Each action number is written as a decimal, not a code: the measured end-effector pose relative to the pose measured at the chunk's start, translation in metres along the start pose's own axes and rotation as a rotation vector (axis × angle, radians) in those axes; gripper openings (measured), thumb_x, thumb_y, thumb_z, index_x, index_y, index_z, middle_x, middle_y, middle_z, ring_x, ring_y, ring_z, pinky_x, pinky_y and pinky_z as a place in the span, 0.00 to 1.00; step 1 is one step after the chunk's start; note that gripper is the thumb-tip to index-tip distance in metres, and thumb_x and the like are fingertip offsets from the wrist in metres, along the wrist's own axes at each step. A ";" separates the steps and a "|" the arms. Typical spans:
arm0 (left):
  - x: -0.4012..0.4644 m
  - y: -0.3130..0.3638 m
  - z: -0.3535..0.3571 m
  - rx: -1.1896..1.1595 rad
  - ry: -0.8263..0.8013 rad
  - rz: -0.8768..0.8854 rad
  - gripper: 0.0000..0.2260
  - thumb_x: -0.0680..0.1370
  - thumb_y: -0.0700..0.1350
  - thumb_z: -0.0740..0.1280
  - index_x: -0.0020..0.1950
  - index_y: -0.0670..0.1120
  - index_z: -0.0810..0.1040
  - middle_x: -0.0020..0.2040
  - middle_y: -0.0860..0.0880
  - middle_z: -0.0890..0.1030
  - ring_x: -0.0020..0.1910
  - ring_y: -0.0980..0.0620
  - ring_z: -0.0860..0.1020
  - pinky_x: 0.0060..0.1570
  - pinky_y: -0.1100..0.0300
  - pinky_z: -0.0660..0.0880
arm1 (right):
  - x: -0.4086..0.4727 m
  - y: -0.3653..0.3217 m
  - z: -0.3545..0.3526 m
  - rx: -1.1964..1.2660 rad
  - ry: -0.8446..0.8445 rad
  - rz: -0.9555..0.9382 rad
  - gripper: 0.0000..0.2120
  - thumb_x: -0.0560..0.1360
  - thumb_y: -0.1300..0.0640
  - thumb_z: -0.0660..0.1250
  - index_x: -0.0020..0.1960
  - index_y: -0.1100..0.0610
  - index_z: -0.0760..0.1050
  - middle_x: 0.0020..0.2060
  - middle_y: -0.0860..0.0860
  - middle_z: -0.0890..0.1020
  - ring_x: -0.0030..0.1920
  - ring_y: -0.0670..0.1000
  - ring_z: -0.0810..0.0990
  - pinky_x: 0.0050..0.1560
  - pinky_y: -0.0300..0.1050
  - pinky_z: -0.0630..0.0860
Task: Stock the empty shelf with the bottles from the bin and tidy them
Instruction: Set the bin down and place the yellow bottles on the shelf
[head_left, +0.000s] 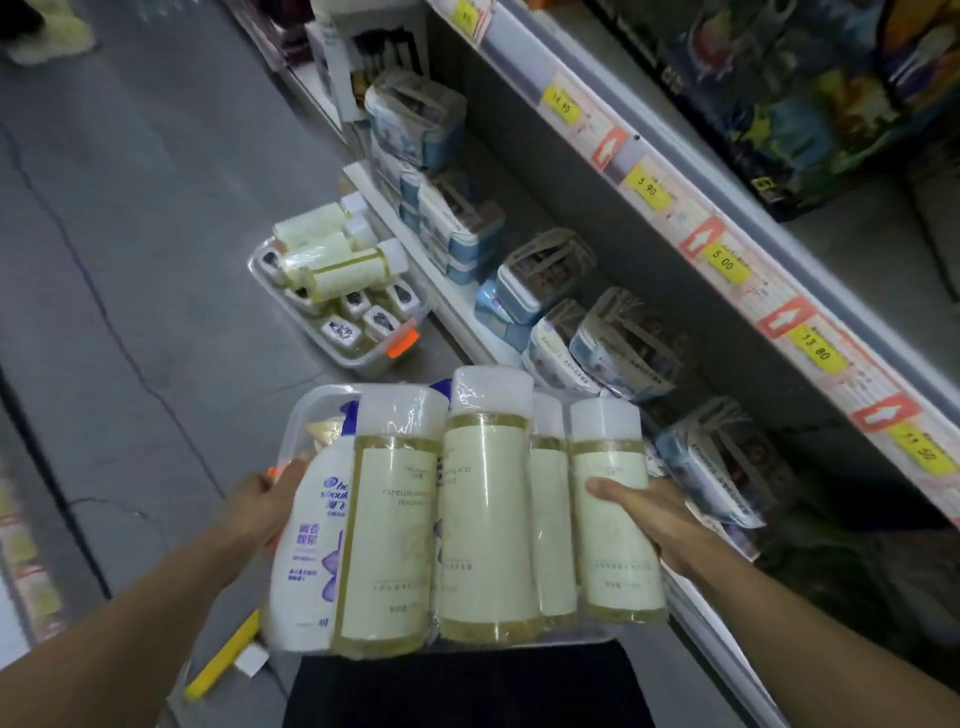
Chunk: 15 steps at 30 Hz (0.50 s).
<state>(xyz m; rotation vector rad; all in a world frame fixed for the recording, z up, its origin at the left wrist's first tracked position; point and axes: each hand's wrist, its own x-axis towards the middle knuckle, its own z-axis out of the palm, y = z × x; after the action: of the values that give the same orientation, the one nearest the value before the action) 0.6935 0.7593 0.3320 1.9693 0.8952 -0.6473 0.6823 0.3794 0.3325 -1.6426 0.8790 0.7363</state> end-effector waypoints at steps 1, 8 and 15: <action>0.015 0.006 -0.007 0.025 -0.031 -0.001 0.24 0.78 0.60 0.59 0.42 0.39 0.76 0.38 0.38 0.82 0.36 0.42 0.81 0.42 0.49 0.79 | 0.001 -0.003 0.006 0.022 0.023 0.005 0.13 0.69 0.54 0.76 0.51 0.58 0.80 0.42 0.55 0.86 0.42 0.55 0.85 0.45 0.53 0.81; 0.089 0.050 -0.037 0.174 -0.162 0.064 0.20 0.79 0.57 0.60 0.45 0.40 0.75 0.39 0.40 0.82 0.37 0.43 0.81 0.37 0.55 0.75 | 0.008 -0.008 0.053 0.113 0.126 0.062 0.13 0.69 0.51 0.75 0.50 0.55 0.80 0.42 0.53 0.86 0.43 0.54 0.85 0.47 0.52 0.80; 0.129 0.087 -0.041 0.302 -0.203 0.120 0.18 0.79 0.56 0.60 0.42 0.42 0.73 0.41 0.39 0.81 0.41 0.41 0.80 0.47 0.49 0.77 | 0.026 -0.004 0.082 0.259 0.153 0.110 0.11 0.70 0.53 0.75 0.50 0.55 0.80 0.40 0.52 0.86 0.42 0.54 0.85 0.44 0.49 0.80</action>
<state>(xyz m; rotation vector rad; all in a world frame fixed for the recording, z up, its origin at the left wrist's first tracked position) 0.8447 0.8067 0.3025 2.1558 0.5765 -0.9369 0.6966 0.4553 0.2944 -1.4420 1.1323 0.5498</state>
